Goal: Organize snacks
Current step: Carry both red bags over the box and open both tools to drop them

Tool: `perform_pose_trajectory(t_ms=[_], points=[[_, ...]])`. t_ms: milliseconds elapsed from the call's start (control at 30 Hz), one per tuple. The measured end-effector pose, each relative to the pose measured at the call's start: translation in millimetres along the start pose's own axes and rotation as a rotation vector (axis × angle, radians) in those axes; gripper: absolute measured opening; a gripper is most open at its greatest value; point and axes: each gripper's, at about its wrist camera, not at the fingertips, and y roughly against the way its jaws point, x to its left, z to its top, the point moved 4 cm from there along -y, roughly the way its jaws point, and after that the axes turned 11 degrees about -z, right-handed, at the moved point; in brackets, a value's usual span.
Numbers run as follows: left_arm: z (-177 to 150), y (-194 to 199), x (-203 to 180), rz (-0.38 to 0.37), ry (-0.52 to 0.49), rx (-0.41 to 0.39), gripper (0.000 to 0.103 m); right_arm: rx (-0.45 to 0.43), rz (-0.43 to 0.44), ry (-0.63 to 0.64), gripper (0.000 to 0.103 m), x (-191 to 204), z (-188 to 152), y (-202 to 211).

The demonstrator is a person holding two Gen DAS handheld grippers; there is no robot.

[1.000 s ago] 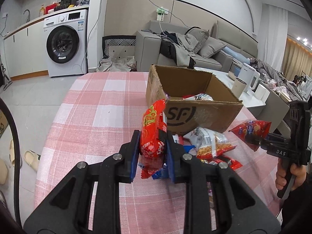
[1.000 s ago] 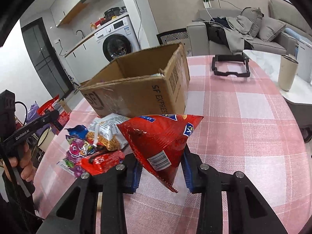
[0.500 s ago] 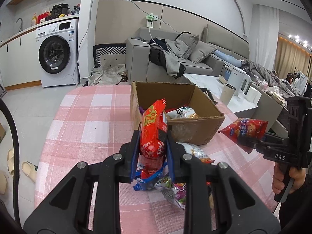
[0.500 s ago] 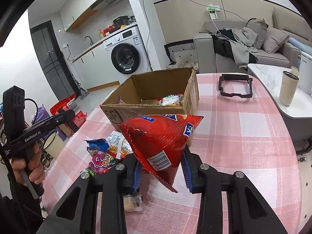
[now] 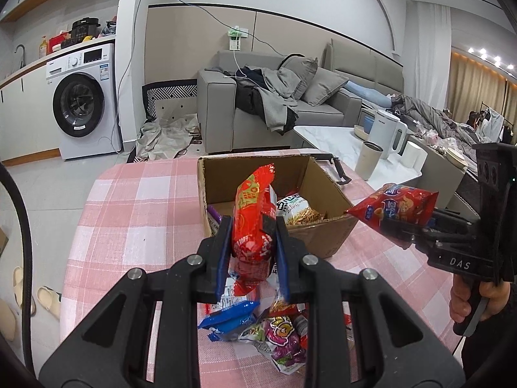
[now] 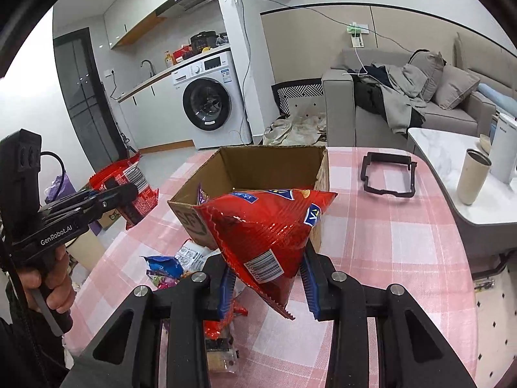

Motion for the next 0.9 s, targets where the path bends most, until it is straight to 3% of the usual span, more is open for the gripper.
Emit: perform_pose_trajectory(t_ms=[400,900], points=[[14.2,-31.7,6.5,0.000,-0.002,0.025,0.022,-0.002,-0.018,0.024,0.036,4.0,13.7,-16.7],[23.6,-72.7,30.3,0.019,-0.002,0.039,0.022,0.011,0.029,0.017,0.036,13.3,30.2,-39.6]])
